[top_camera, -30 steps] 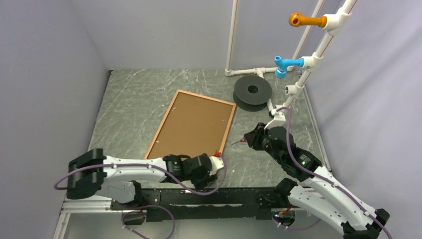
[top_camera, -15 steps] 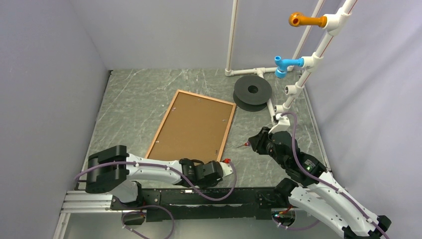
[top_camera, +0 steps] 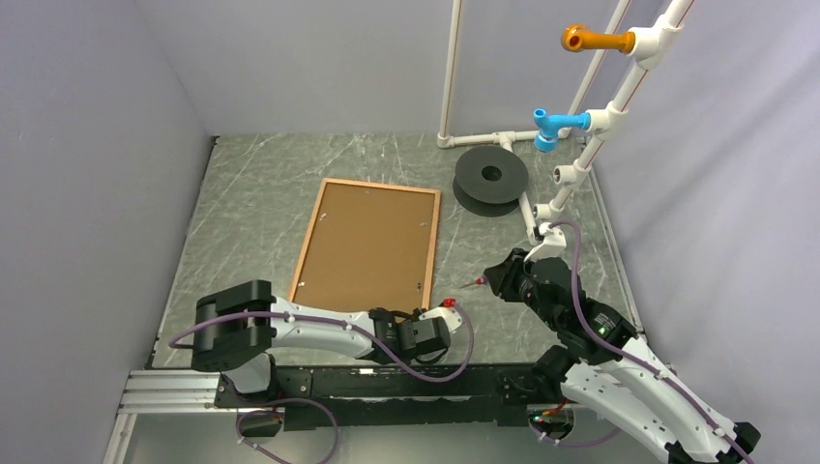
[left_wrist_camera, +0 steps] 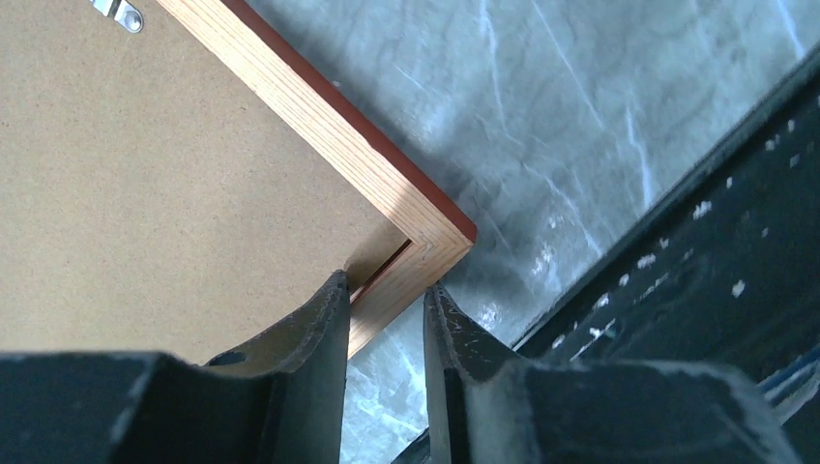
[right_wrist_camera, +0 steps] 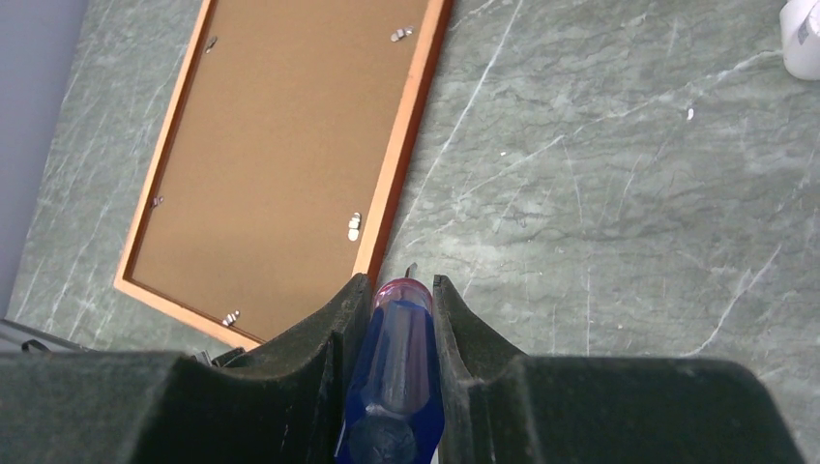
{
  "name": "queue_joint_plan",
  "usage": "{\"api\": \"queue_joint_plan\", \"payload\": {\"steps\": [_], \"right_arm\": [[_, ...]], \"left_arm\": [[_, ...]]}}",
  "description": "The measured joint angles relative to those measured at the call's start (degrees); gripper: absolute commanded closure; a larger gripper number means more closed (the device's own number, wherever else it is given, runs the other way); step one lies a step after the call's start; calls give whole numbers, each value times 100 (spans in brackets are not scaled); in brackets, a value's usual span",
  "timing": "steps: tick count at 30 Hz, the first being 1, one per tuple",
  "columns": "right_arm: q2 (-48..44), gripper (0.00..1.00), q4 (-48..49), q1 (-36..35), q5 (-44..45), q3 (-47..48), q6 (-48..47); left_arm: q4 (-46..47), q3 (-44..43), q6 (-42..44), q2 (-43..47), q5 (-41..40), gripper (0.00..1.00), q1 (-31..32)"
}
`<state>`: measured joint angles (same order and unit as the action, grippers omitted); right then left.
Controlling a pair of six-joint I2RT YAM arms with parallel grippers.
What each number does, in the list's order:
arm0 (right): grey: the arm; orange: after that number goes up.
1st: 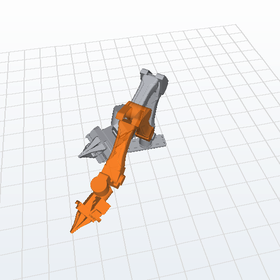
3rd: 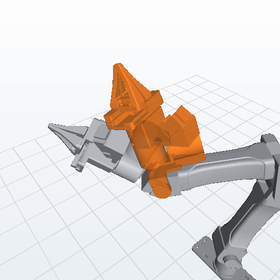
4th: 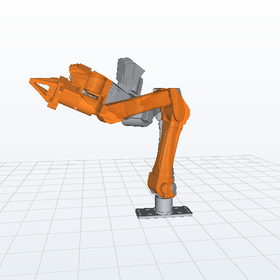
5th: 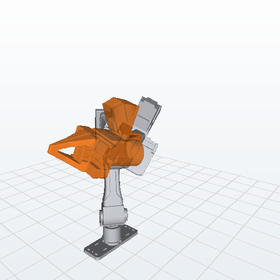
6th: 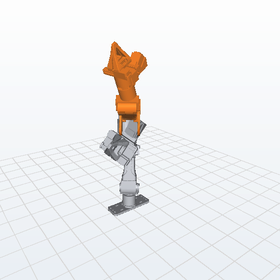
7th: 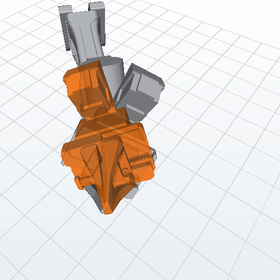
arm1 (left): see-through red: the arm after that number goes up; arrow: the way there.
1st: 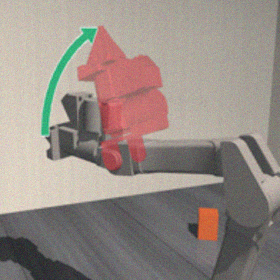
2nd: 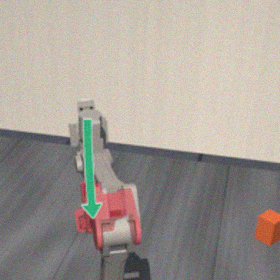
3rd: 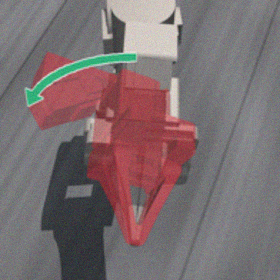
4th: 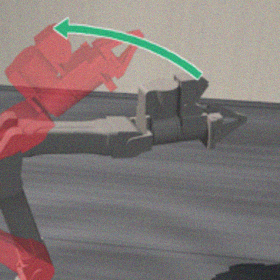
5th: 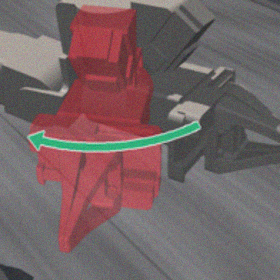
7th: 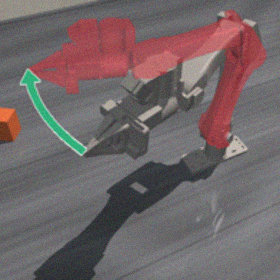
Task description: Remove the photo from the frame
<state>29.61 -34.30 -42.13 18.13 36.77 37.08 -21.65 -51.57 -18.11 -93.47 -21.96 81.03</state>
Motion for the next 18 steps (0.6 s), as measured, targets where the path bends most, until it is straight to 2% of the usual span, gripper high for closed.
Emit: {"api": "queue_joint_plan", "payload": {"steps": [7,10,14,18], "right_arm": [[-63,100,-4,0,50,-28,-2],[-74,100,-7,0,85,-33,0],[-74,100,-11,0,87,-33,4],[-76,100,-13,0,79,-55,63]], "left_arm": [[42,-120,-933,-140,-223,95,-201],[188,-90,-1298,-96,-151,95,-509],[564,50,-1731,42,328,96,-1281],[994,57,-2076,-11,927,96,-2310]]}}
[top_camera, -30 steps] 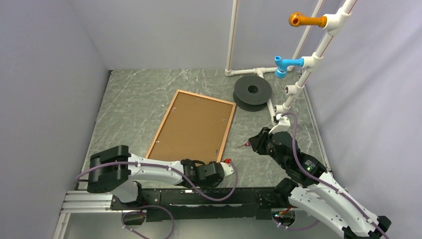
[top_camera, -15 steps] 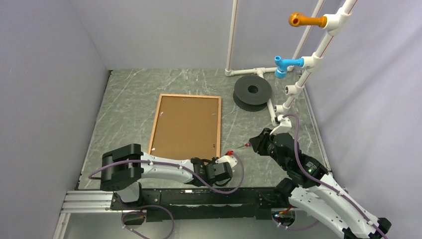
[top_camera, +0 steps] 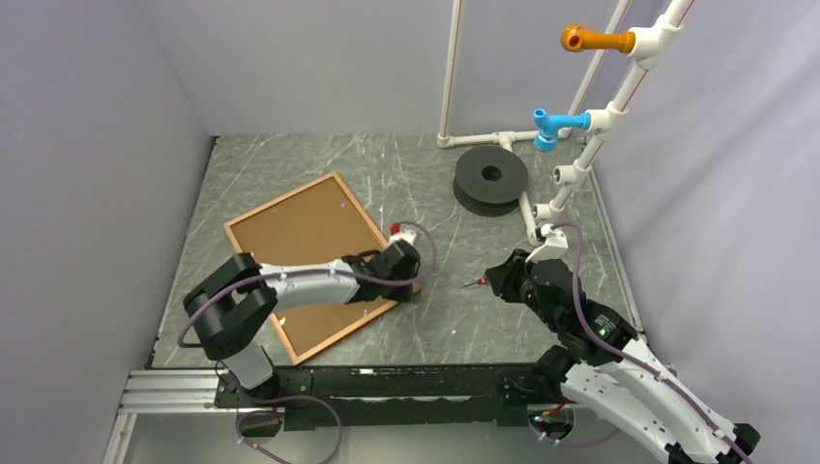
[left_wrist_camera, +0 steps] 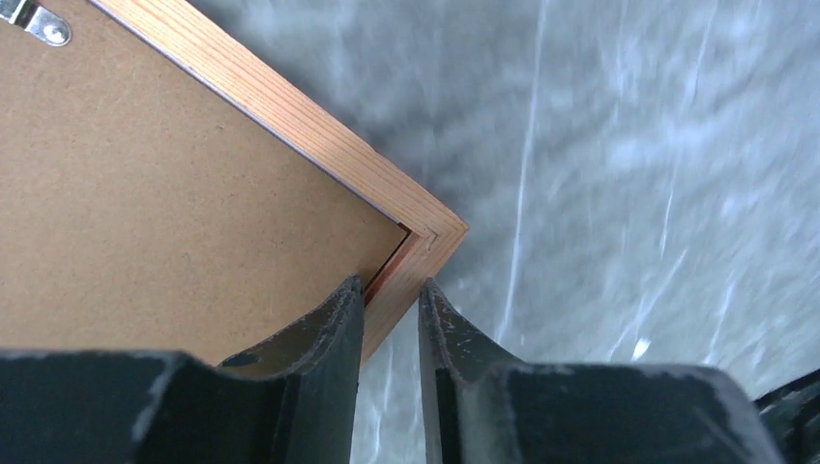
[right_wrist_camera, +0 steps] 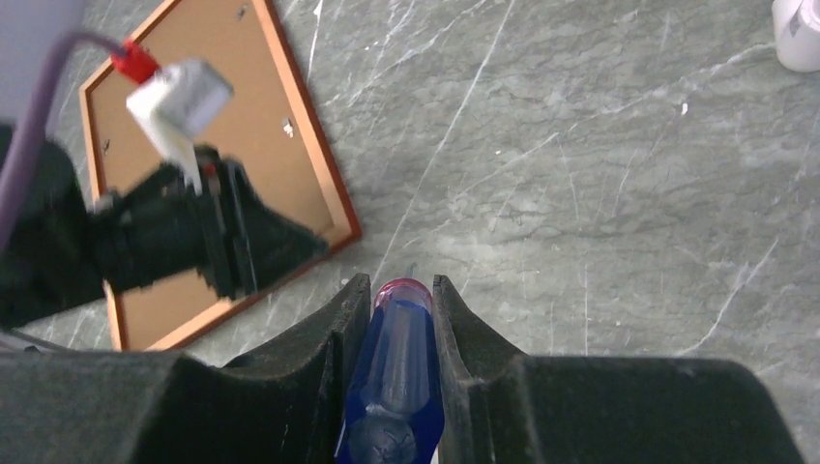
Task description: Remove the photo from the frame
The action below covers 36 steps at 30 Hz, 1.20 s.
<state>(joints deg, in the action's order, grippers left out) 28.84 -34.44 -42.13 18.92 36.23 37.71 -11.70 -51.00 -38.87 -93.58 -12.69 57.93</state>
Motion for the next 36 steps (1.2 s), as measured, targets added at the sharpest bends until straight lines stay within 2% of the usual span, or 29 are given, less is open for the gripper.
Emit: {"api": "queue_joint_plan", "payload": {"steps": [5,7,8,10,12,14,18,21,26,31,36], "right_arm": [[2,100,-7,0,-85,-37,120],[2,100,-7,0,-131,-37,160],[2,100,-7,0,-146,-37,179],[2,100,-9,0,-160,-37,195],[15,100,-9,0,-221,-37,192],[42,100,-9,0,-315,-37,188],[92,100,7,0,-455,-66,153],[164,100,57,2,-599,-142,72],[391,100,358,4,-894,-291,-96],[868,100,767,4,-1222,-299,-269],[1226,100,1088,4,-1517,-297,-415]], "left_arm": [[267,-525,-210,-527,765,95,-964],[372,-868,-243,-852,1043,90,-1307],[367,-992,-282,-949,1180,83,-1443],[337,-1196,-210,-1047,1325,60,-1700],[262,-1344,-87,-1102,1438,44,-1923],[179,-1366,79,-1019,1458,38,-2061],[-17,-927,409,-201,1526,34,-2100],[0,-90,629,1001,1744,30,-2074],[-109,1462,778,2699,2050,30,-2046],[-610,2420,774,3580,2188,32,-2017],[-887,2581,776,3755,2122,35,-1849]]}}
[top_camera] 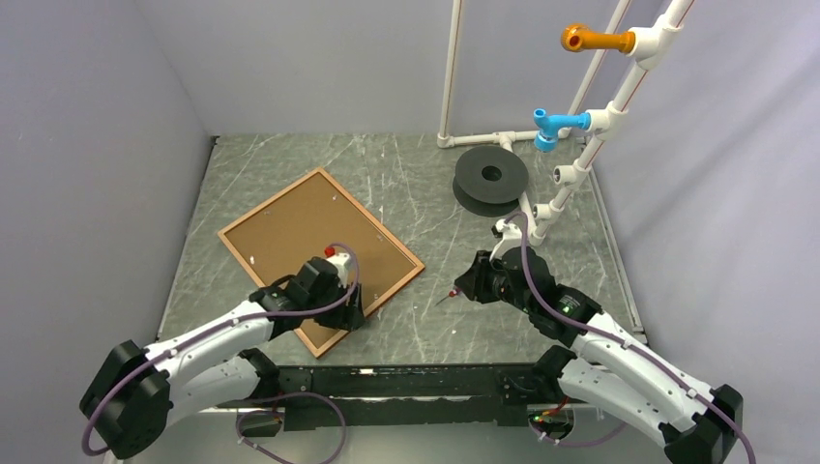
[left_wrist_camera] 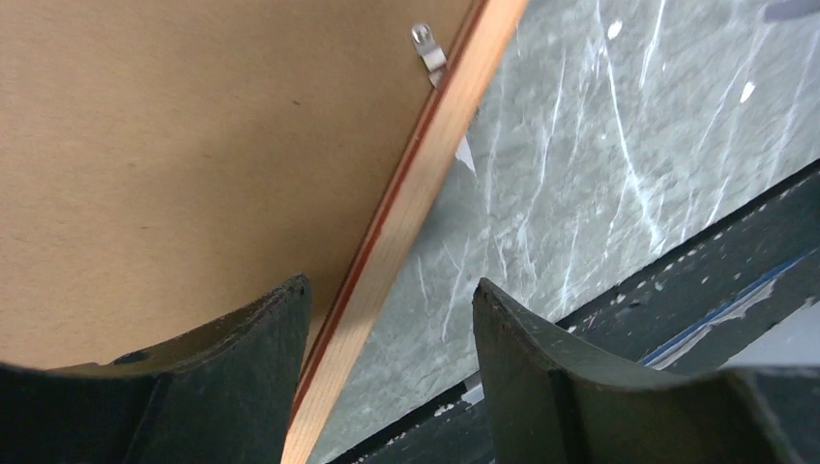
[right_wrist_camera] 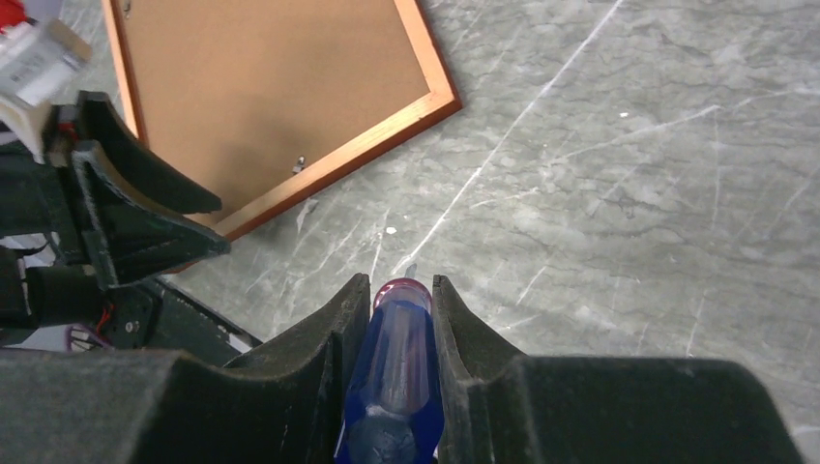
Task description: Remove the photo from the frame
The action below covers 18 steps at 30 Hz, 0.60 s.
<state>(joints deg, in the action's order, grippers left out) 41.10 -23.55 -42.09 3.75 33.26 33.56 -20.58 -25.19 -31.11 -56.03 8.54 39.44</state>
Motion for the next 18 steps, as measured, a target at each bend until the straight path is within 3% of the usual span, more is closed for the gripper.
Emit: {"api": "queue_joint_plan", "payload": {"steps": [10,18], "right_arm": [[-208,100,133,0,-129,0,-42],[-599,100,-205,0,223,0,9]], "left_arm": [[321,-706,-24,-1403,-579,41,1224],[1572,-1814,-398,-3158,142,39,1320]]}}
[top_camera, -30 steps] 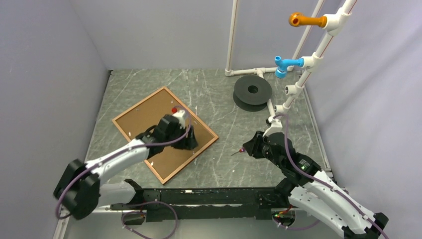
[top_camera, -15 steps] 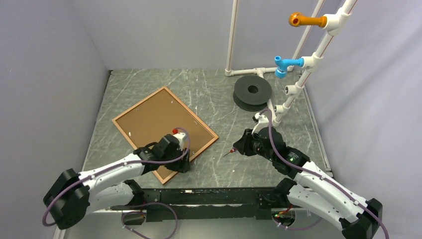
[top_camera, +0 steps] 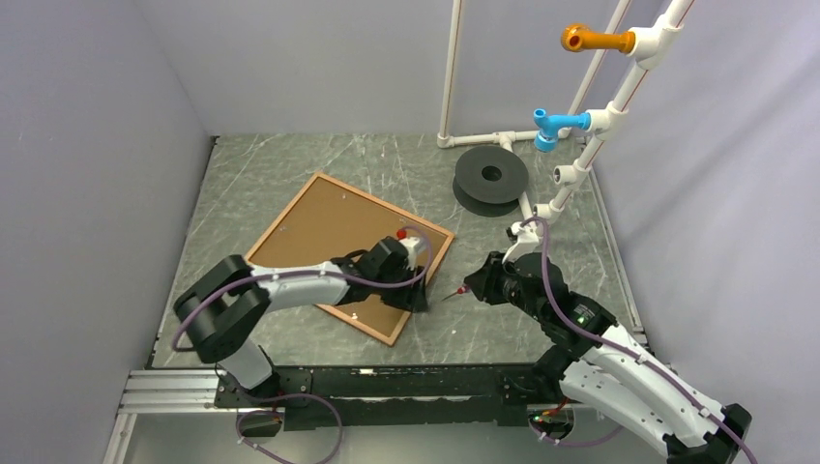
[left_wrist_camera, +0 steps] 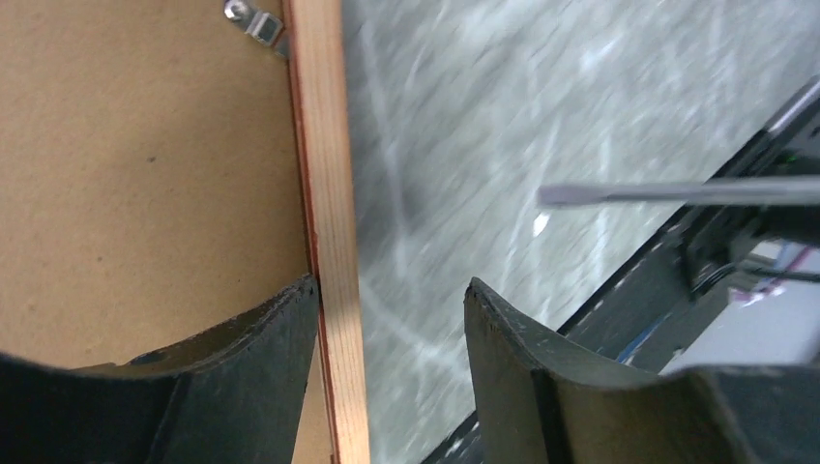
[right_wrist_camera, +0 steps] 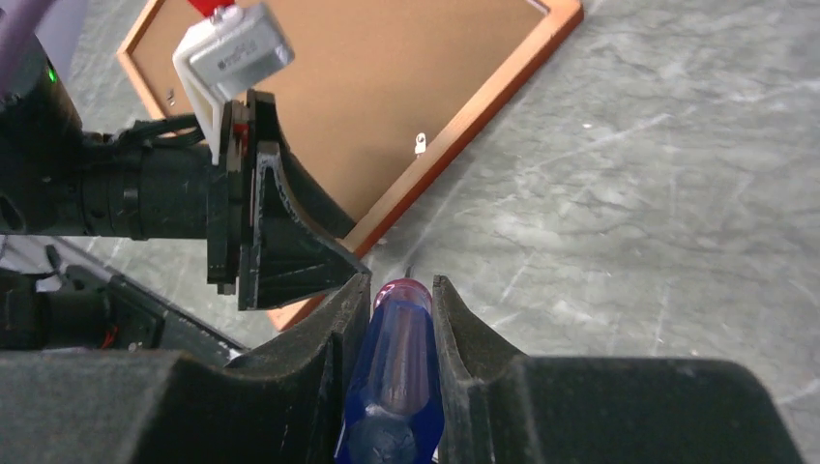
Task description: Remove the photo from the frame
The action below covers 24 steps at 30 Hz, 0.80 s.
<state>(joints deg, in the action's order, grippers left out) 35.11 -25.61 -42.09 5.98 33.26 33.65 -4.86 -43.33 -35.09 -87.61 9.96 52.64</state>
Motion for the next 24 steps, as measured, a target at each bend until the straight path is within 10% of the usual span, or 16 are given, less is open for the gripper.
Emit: {"api": "queue_joint_plan", "payload": {"steps": [9,24], "right_arm": [[57,100,-503,11,837,50,286],[2181,100,579,684,1226,446,249]], "left_arm": [[468,-785,-267,-385,417,33,-15],[-999,1248,-369,3880,-522,25,-144]]}}
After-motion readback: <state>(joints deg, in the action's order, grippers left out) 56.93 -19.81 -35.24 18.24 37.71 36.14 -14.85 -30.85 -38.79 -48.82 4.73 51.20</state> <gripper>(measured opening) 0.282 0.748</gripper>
